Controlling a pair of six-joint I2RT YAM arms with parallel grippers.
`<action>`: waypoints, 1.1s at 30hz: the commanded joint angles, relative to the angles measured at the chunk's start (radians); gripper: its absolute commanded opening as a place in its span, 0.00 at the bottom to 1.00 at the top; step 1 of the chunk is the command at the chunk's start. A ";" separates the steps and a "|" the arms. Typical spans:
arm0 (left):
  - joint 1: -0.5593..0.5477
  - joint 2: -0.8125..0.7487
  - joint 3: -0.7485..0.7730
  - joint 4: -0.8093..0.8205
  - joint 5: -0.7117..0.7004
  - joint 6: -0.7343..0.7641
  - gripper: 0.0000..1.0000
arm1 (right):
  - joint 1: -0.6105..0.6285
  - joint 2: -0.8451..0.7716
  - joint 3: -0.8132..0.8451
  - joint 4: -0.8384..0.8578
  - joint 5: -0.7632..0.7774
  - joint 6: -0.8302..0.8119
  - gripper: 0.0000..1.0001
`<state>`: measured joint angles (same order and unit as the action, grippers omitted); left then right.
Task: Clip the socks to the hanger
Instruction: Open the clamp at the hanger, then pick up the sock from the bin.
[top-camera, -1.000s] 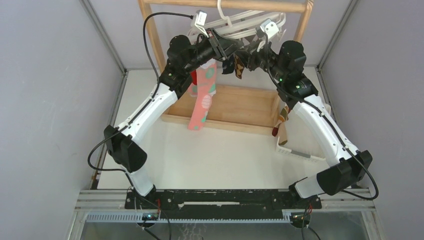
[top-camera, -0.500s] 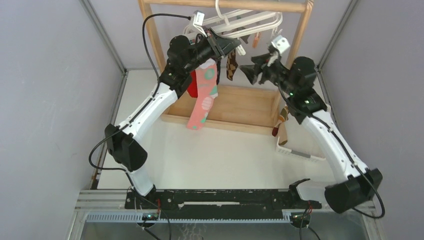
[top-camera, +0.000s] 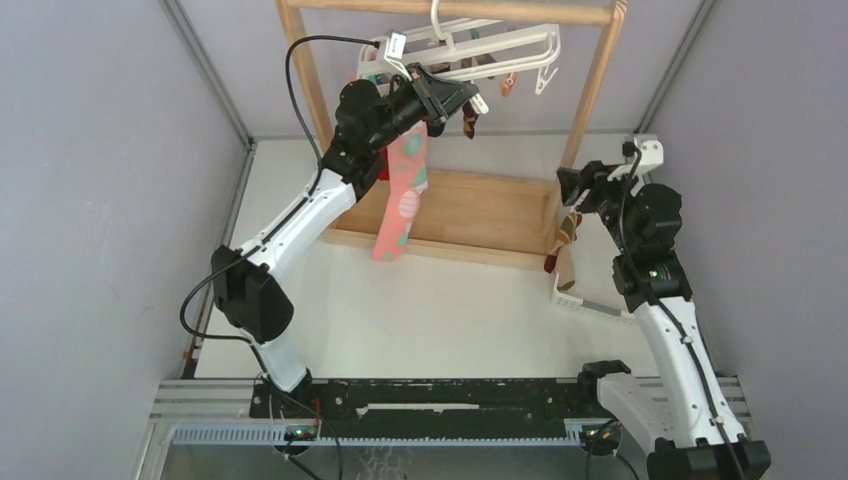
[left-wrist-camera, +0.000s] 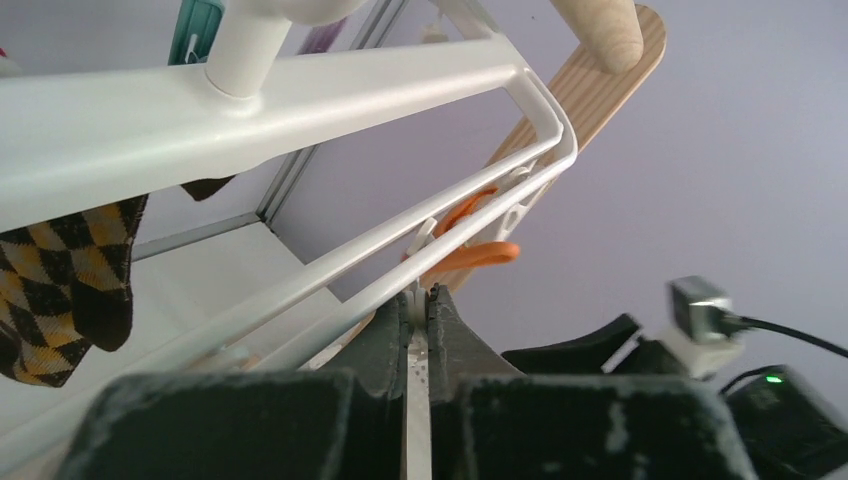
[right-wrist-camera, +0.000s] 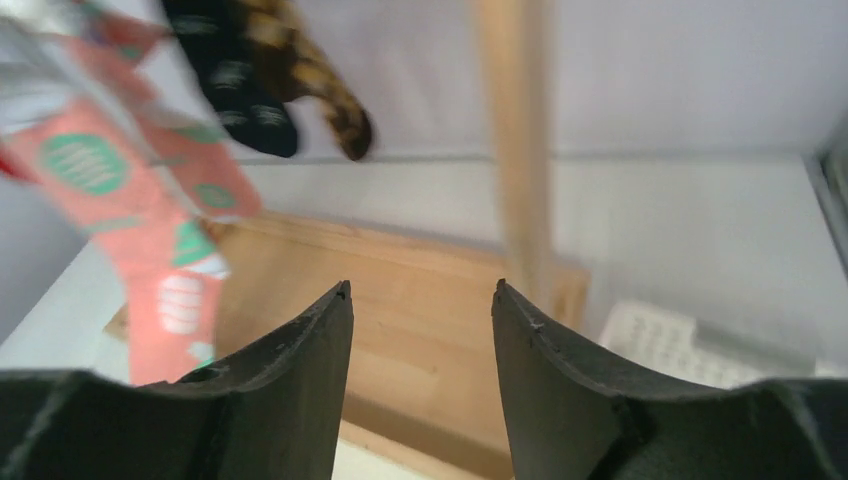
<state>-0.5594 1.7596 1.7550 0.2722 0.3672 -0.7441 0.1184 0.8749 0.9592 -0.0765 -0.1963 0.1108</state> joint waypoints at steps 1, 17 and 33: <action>-0.013 -0.057 -0.036 0.047 -0.009 0.014 0.00 | -0.121 -0.004 -0.139 -0.087 0.099 0.241 0.60; -0.130 -0.089 -0.025 -0.059 -0.101 0.166 0.00 | -0.138 0.228 -0.331 -0.023 0.196 0.310 0.50; -0.139 -0.092 -0.016 -0.071 -0.091 0.175 0.00 | -0.145 0.315 -0.356 0.036 0.167 0.324 0.11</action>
<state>-0.6693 1.7016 1.7172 0.2504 0.2272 -0.5911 -0.0238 1.1954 0.6067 -0.0887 -0.0341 0.4191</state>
